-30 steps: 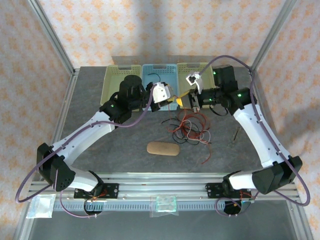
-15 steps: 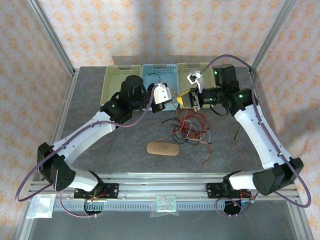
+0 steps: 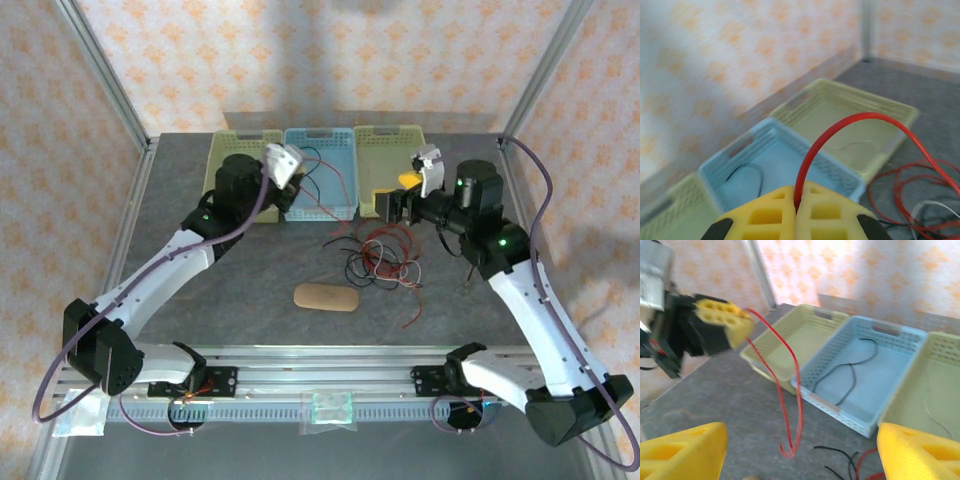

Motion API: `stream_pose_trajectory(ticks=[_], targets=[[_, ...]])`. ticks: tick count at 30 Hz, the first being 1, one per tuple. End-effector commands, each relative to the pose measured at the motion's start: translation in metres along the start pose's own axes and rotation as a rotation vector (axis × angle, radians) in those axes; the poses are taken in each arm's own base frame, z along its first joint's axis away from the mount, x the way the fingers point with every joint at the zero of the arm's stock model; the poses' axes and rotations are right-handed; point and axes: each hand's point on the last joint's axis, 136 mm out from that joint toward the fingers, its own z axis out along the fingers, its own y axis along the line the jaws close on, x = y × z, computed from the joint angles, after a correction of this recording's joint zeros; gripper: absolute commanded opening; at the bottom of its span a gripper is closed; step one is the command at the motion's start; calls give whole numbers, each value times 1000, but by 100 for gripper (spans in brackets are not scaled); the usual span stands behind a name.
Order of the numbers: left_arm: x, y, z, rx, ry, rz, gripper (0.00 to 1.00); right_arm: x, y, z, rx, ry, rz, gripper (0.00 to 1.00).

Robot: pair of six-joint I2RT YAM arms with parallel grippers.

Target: Untangle the cables

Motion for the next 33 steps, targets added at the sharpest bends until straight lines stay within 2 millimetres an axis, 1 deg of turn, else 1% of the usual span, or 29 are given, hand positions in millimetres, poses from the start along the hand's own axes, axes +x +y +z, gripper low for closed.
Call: stream_pose_trajectory(ticks=[1,2,5,6,8,10,14,16,19,20,25,29,33], targets=[[-9,53,-17,-196,-60,-221,0,0,-35,2,192,-63,73,79],[-8,63,-18,-228,-60,-259,0,7,-44,3,232,-53,95,80],[1,96,-18,-340,-35,-401,0,22,-63,5,327,-44,150,83],[10,110,-15,-387,0,-467,0,26,-69,6,354,-43,168,85],[26,129,-4,-412,87,-564,0,32,-77,7,396,-31,192,87],[37,143,3,-436,120,-624,0,38,-83,10,423,-9,215,88],[49,164,9,-518,96,-674,0,44,-89,17,448,18,260,89],[59,177,12,-574,110,-693,0,46,-93,18,467,15,284,92],[74,199,12,-666,125,-720,0,47,-101,16,516,-12,329,99],[79,205,12,-693,129,-732,0,46,-100,16,509,-16,328,100],[107,228,12,-784,145,-776,0,40,-96,11,497,-51,376,100],[129,239,20,-815,174,-798,0,41,-97,8,501,-72,374,100],[142,247,32,-852,225,-777,0,46,-99,8,516,-54,361,100]])
